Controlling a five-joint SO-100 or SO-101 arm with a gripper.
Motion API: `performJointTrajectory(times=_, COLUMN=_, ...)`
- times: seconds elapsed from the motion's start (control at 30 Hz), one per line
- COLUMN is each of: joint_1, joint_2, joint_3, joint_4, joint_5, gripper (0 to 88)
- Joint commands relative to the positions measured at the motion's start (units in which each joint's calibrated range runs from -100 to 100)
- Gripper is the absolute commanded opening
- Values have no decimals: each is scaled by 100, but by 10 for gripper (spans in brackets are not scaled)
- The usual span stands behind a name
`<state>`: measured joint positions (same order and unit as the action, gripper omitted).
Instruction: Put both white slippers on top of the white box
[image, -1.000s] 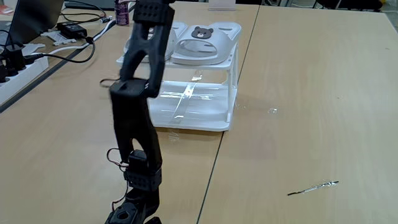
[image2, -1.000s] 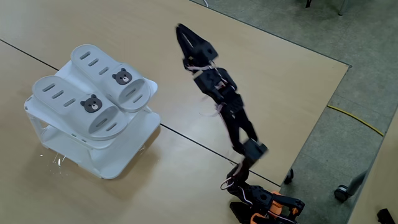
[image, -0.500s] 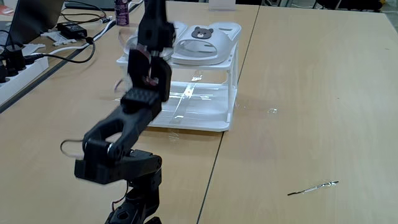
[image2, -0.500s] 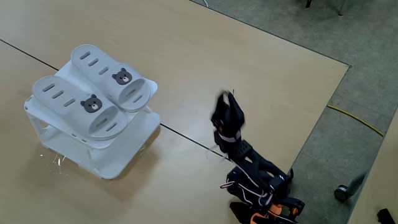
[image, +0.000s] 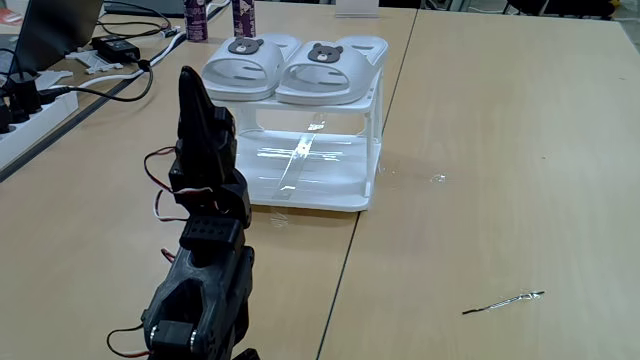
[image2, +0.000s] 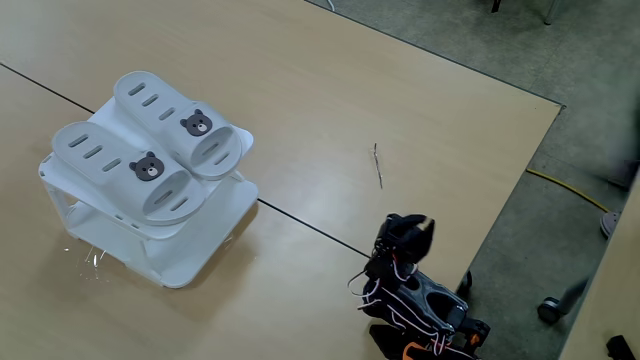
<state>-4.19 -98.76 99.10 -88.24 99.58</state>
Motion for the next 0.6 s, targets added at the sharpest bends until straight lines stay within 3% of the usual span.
performJointTrajectory(times=0.0, joint_1=-33, joint_2=-23, joint_3=54, joint_4=-494, joint_5=42, gripper=7)
performJointTrajectory(times=0.57, joint_1=17, joint_2=-6, joint_3=54, joint_4=-563, joint_5=42, gripper=7)
